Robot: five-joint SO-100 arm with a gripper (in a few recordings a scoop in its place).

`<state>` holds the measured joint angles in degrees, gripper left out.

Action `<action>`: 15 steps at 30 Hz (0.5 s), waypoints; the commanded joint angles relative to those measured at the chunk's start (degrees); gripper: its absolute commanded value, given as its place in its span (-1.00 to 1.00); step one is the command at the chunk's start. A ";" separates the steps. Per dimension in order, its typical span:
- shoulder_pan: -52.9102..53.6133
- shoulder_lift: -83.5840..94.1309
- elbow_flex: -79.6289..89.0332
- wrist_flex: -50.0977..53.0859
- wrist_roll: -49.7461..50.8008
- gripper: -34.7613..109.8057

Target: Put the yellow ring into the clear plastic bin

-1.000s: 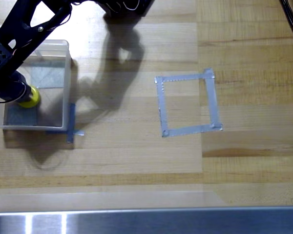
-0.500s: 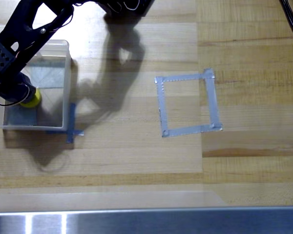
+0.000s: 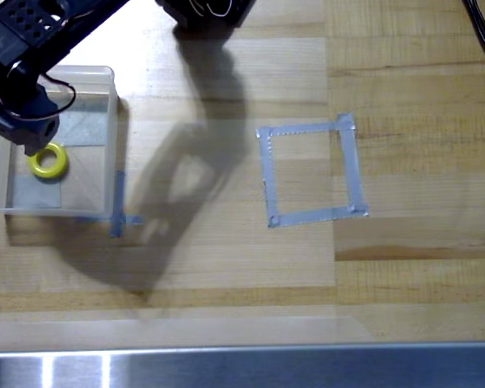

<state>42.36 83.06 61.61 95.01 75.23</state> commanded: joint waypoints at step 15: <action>-28.04 35.60 25.58 5.10 7.82 -0.52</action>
<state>17.93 108.98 77.61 103.10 78.40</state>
